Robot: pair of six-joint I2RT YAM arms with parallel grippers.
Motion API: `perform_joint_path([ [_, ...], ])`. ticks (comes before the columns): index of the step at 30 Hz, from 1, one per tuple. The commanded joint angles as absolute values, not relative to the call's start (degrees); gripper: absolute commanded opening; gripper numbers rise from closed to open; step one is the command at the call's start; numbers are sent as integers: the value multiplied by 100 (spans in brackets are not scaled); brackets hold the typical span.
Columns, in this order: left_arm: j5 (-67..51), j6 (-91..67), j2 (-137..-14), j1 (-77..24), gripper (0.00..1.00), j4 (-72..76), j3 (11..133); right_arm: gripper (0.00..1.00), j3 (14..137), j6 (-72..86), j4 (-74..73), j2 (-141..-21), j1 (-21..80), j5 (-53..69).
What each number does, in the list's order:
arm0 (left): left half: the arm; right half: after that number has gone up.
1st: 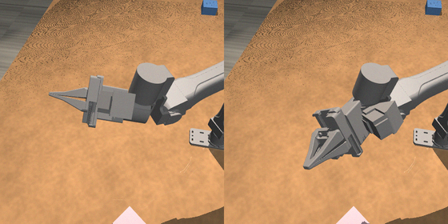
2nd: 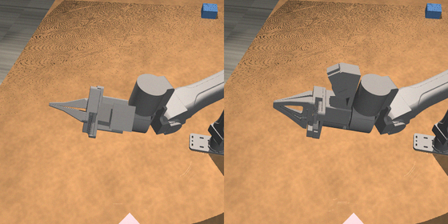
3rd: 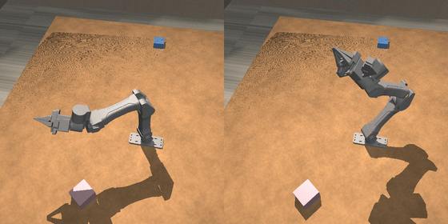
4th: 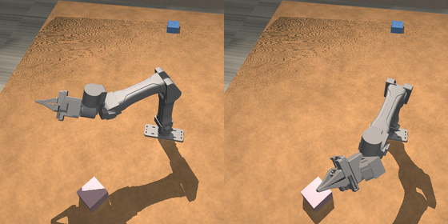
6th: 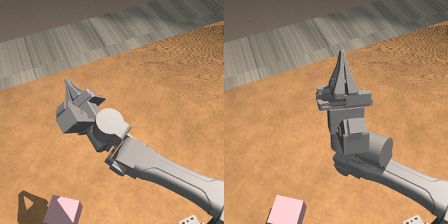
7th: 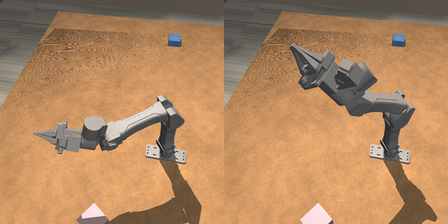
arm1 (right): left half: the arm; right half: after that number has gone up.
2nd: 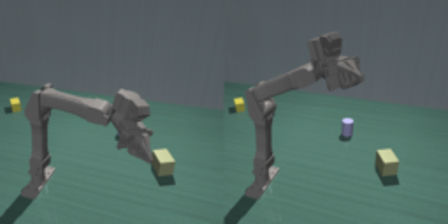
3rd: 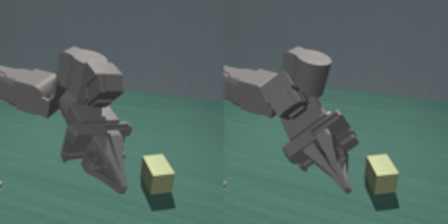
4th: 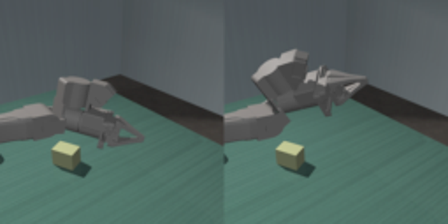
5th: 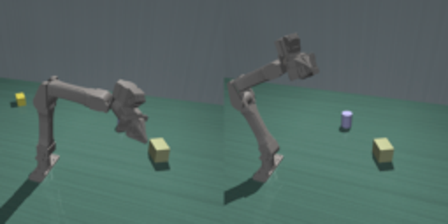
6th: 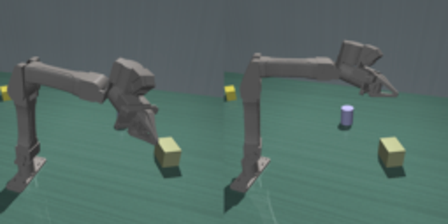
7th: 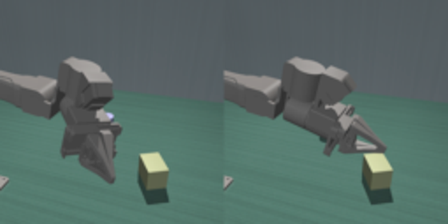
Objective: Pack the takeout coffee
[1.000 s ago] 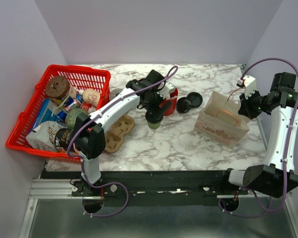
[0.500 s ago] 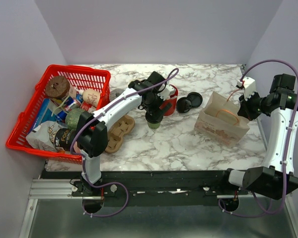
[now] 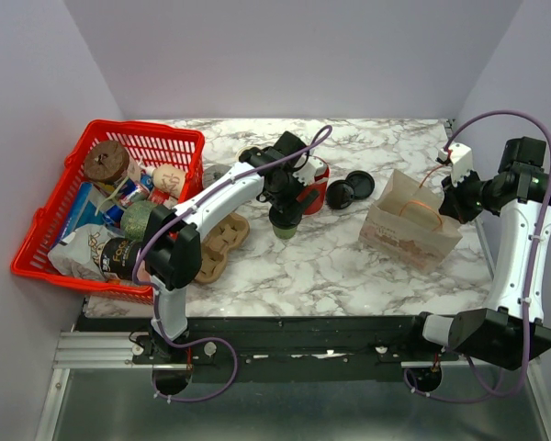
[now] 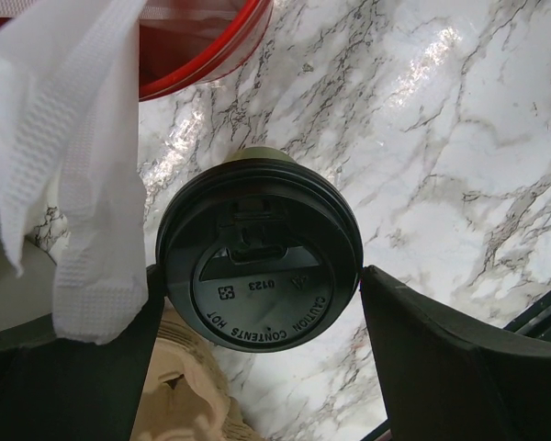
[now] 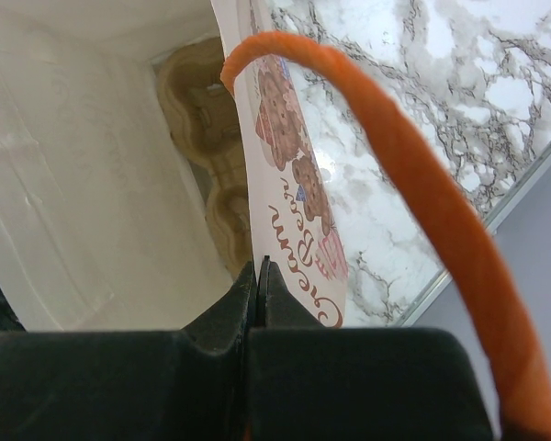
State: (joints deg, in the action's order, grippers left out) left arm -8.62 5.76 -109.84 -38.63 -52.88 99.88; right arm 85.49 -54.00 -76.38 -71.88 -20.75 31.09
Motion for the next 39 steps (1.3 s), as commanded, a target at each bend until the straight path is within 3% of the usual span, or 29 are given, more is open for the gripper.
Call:
perform_joint_path([
  [1, -1002, 545, -11074, -3850, 92, -5370, 10134, 3, 8481, -5326, -7928, -7146, -2101, 3261],
  [32, -703, 703, -11197, -3885, 90, -5326, 10002, 3, 8385, -5326, -7893, -7093, -2101, 3322],
  [39, -668, 703, -11189, -3911, 85, -5309, 9932, 3, 8394, -5335, -7884, -7128, -2101, 3313],
])
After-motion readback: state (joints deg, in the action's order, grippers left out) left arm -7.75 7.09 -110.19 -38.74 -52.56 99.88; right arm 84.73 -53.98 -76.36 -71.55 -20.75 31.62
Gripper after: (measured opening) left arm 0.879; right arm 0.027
